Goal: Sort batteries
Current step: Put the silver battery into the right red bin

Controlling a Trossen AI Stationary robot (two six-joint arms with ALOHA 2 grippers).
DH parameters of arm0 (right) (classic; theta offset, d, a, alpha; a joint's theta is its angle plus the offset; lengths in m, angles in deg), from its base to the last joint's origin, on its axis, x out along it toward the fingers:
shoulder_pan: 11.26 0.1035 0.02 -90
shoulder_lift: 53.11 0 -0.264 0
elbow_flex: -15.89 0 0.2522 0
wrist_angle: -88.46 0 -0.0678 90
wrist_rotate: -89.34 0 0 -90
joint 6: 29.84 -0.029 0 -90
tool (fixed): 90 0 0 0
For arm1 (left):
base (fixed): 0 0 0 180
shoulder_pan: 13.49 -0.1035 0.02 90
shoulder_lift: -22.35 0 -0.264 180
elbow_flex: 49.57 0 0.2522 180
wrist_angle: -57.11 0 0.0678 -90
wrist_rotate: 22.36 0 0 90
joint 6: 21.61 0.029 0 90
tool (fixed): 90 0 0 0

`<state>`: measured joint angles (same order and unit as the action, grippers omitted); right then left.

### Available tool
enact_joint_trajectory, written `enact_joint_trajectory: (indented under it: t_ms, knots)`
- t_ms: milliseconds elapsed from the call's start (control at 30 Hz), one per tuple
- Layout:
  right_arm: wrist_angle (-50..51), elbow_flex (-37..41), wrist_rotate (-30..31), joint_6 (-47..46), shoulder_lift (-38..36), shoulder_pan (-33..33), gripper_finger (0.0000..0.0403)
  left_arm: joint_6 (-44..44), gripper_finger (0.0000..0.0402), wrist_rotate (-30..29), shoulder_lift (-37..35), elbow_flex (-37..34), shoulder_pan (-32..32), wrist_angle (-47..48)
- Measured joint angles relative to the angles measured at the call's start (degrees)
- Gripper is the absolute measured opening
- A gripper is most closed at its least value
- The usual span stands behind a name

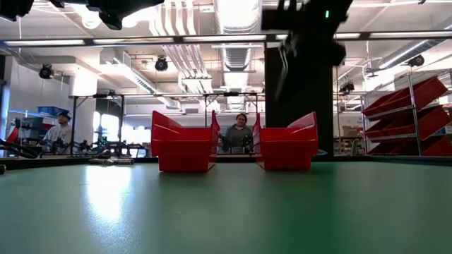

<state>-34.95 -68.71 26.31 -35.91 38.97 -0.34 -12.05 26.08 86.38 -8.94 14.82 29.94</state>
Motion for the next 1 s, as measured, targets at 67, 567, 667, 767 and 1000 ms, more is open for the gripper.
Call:
enact_joint_trajectory:
  t_ms: [67, 567, 667, 767, 1000]
  knots:
    - [1.7, 0.0, 0.0, 0.8, 0.4, -2.4, 0.0028, 0.0, 0.0159, 0.0, 0.0, 0.0, 0.0, 0.0]
    - [-3.7, 0.4, -12.2, 14.5, 7.6, -18.9, 0.0028, 1.7, 0.0159, 0.0, 0.5, 0.6, 0.0, 0.2]
    - [-5.3, 0.4, -14.9, 18.2, 8.7, -22.3, 0.0028, 1.7, 0.0159, 0.0, 0.5, 0.6, 0.0, 0.2]
    - [-7.1, 0.4, -16.9, 21.2, 10.1, -25.4, 0.0028, 1.7, 0.0159, 0.0, 0.6, 0.6, 0.0, 0.4]
    - [-9.2, 0.1, -19.7, 23.7, 13.9, -30.4, 0.0028, 1.7, 0.0159, 0.0, 0.6, 0.6, 0.0, 0.3]
